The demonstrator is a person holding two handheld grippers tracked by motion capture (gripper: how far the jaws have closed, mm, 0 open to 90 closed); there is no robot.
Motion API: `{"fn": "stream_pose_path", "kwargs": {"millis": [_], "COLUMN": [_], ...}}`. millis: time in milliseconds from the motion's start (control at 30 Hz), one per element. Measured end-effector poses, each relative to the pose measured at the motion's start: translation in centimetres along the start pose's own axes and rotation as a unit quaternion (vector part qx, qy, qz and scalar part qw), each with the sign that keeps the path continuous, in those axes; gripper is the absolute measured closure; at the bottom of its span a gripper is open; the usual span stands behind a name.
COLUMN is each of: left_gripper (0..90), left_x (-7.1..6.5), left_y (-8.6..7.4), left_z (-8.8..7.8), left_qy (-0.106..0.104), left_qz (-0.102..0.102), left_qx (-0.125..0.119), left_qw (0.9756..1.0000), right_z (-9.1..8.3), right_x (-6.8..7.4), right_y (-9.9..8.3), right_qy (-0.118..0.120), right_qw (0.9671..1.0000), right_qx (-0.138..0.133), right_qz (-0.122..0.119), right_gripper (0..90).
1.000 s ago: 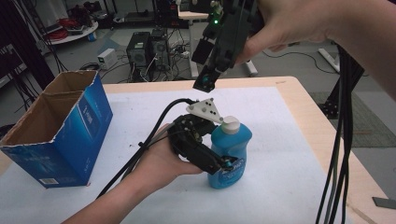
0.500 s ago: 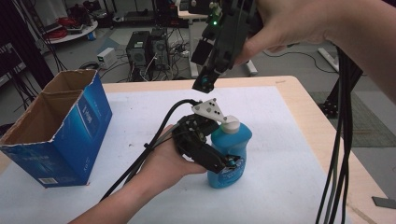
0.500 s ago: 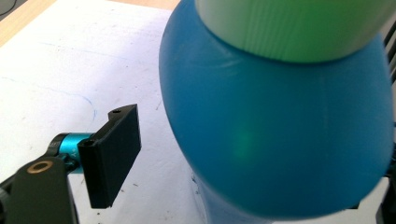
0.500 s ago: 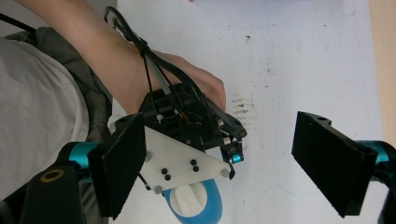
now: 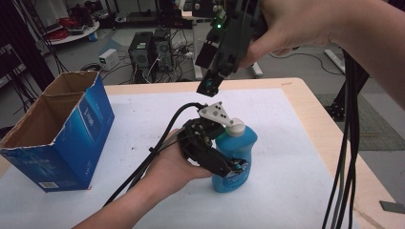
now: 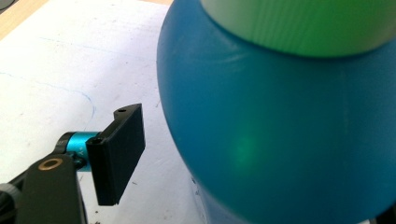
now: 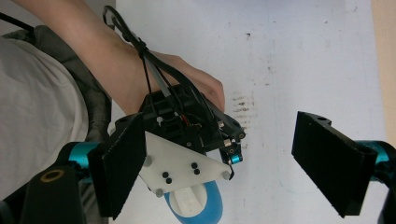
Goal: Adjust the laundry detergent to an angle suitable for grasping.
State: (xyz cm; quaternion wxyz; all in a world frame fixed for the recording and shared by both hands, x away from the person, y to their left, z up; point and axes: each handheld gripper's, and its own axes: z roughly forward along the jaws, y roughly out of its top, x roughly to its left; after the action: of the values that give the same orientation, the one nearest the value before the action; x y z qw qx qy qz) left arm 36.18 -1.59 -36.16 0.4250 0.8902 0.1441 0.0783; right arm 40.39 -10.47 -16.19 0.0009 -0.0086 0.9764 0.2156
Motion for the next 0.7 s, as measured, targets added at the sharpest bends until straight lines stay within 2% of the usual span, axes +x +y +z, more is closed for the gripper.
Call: {"fn": "stream_pose_path", "kwargs": {"millis": [700], "left_gripper": [27.3], "left_x": [-0.34], "left_y": [0.68], "left_z": [0.02], "left_qy": [0.005], "left_qz": [0.012], "left_qx": [0.031], "left_qw": [0.9994], "right_z": [0.09], "right_x": [-0.07], "right_y": [0.03], "right_qy": [0.0], "right_qw": [1.0], "right_qx": [0.0], "right_qz": [0.0], "right_gripper": [17.2]}}
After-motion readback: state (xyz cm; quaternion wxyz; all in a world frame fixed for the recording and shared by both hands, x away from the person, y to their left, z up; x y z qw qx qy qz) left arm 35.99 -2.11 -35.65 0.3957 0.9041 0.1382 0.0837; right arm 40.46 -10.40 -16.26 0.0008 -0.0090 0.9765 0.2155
